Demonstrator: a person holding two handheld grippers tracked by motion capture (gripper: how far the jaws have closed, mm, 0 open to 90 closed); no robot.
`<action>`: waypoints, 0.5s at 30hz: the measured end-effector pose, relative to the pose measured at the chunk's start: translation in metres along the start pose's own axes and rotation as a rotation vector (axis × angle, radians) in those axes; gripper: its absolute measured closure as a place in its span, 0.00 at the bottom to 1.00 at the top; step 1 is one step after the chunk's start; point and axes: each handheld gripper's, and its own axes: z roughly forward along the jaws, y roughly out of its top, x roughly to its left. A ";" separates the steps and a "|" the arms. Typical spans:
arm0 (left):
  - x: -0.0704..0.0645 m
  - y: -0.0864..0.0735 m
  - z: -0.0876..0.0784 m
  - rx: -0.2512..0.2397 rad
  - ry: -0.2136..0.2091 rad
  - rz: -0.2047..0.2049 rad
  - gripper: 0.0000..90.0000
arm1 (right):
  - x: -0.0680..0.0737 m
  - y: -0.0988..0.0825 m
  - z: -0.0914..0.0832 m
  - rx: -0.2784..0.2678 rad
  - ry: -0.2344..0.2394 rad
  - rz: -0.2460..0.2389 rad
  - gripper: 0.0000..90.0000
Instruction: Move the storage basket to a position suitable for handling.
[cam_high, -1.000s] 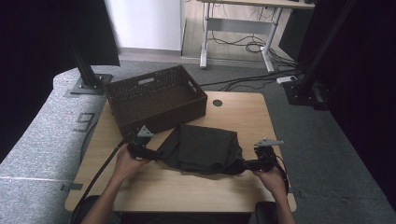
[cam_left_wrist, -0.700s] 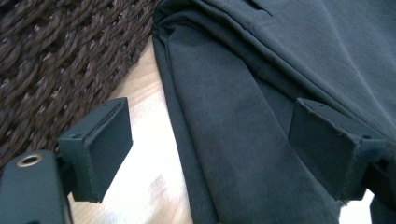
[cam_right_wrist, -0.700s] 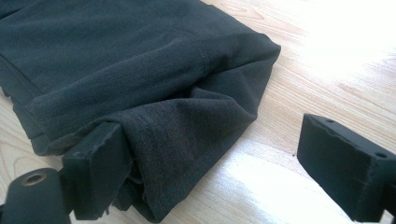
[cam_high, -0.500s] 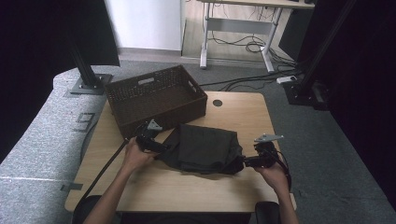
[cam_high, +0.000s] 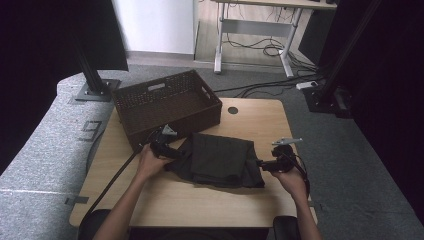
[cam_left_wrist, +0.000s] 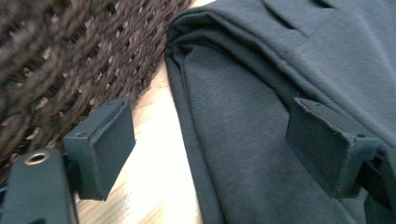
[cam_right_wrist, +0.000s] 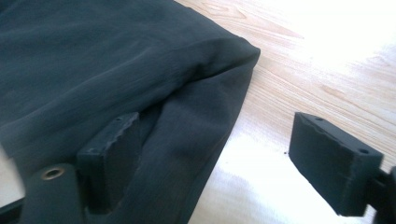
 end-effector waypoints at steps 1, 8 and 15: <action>0.000 0.000 0.000 0.000 0.000 0.000 0.19 | -0.002 0.001 0.005 0.000 -0.003 0.008 0.22; 0.006 -0.002 0.021 0.009 -0.006 -0.022 0.24 | -0.011 0.006 0.040 0.022 -0.007 0.048 0.31; 0.001 -0.005 0.032 0.023 -0.032 0.009 0.41 | -0.013 0.005 0.063 0.058 -0.021 0.045 0.40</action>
